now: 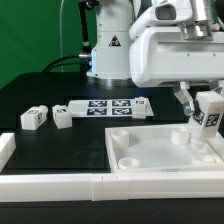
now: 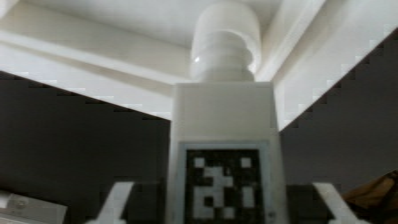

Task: Assemble one leg

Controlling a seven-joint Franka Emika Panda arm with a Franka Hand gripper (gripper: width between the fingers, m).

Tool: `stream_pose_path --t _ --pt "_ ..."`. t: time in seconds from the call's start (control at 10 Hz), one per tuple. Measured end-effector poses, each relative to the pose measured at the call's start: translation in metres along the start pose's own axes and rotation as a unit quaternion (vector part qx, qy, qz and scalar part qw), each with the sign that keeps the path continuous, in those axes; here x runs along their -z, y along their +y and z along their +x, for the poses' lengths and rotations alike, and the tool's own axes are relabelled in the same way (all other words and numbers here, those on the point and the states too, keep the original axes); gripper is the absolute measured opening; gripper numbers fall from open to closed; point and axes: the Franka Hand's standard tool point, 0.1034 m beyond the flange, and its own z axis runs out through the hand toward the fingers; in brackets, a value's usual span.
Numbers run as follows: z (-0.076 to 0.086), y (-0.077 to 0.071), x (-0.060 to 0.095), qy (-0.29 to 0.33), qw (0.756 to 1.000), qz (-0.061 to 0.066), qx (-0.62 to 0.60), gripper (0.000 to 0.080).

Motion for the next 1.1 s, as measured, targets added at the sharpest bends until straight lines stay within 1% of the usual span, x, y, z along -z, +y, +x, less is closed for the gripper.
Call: stream_pose_path --t 0.3,0.5,0.9,1.1 --pt "-0.006 -0.003 -0.008 -0.006 1.0 0.002 0.0 0.0291" --pt "-0.005 -0.001 -0.01 0.007 1.0 -0.002 0.0 0.0291" --pt "-0.013 -0.002 -0.016 0.002 1.0 -0.001 0.0 0.0291" --pt "-0.017 0.002 -0.017 0.015 1.0 -0.007 -0.003 0.0291"
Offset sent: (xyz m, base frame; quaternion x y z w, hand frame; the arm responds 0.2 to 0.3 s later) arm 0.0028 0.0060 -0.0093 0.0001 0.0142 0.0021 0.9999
